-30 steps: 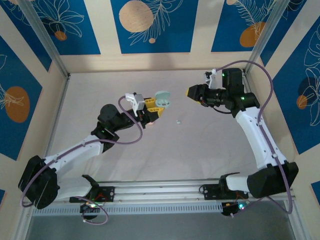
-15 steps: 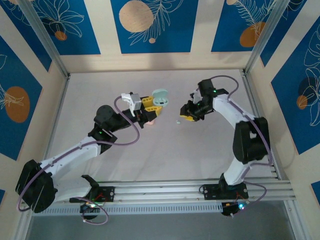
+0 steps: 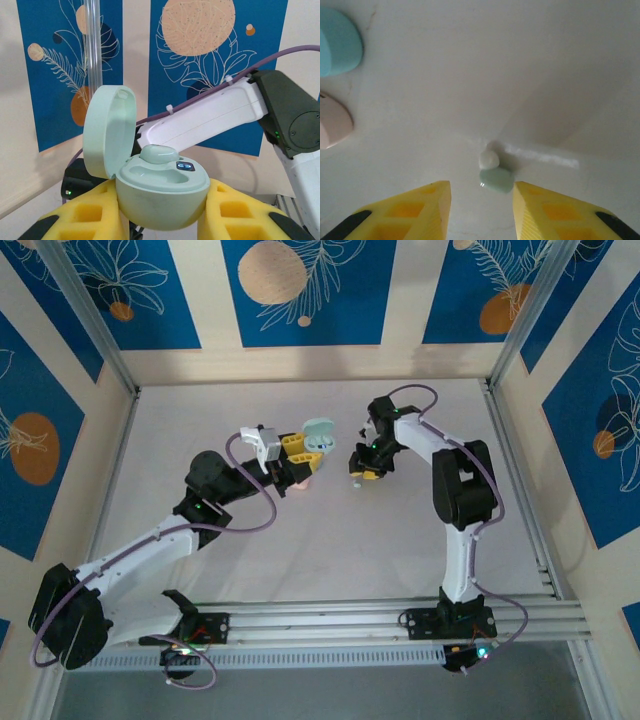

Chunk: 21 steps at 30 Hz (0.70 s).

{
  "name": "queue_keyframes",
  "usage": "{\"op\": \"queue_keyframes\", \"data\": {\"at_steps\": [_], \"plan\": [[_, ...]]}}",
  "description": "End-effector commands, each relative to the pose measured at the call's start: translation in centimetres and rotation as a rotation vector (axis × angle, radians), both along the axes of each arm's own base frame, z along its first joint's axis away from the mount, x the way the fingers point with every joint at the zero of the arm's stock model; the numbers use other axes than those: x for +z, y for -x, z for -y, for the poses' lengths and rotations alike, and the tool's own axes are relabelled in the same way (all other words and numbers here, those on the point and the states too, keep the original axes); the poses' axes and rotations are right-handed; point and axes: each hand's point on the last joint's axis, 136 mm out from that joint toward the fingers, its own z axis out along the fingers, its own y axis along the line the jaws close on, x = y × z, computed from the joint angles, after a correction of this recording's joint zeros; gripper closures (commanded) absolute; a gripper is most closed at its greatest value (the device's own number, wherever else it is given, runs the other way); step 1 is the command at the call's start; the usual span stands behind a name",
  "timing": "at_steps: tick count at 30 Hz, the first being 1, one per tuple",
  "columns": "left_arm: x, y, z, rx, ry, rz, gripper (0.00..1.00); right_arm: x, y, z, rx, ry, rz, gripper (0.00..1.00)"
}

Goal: Insert wireless bluetooth earbuds into charging case

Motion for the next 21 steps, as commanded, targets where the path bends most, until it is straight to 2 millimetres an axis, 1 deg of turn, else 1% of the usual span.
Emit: {"op": "queue_keyframes", "data": {"at_steps": [1, 7, 13, 16, 21], "plan": [[0.8, 0.6, -0.2, 0.003, 0.016, 0.029, 0.76, -0.6, 0.0, 0.2, 0.061, 0.055, -0.017, 0.62], [0.8, 0.5, -0.2, 0.005, 0.015, 0.027, 0.76, -1.7, -0.3, -1.2, 0.13, 0.041, -0.031, 0.63], [0.8, 0.5, -0.2, 0.004, 0.014, 0.021, 0.76, -1.8, 0.3, -2.8, 0.205, 0.007, -0.03, 0.64], [0.8, 0.5, -0.2, 0.004, 0.014, 0.019, 0.75, -1.7, 1.2, -3.4, 0.249, -0.009, -0.041, 0.66], [0.7, 0.5, -0.3, 0.007, 0.014, 0.016, 0.76, -1.5, 3.5, -4.6, 0.345, -0.034, -0.059, 0.66]]}}
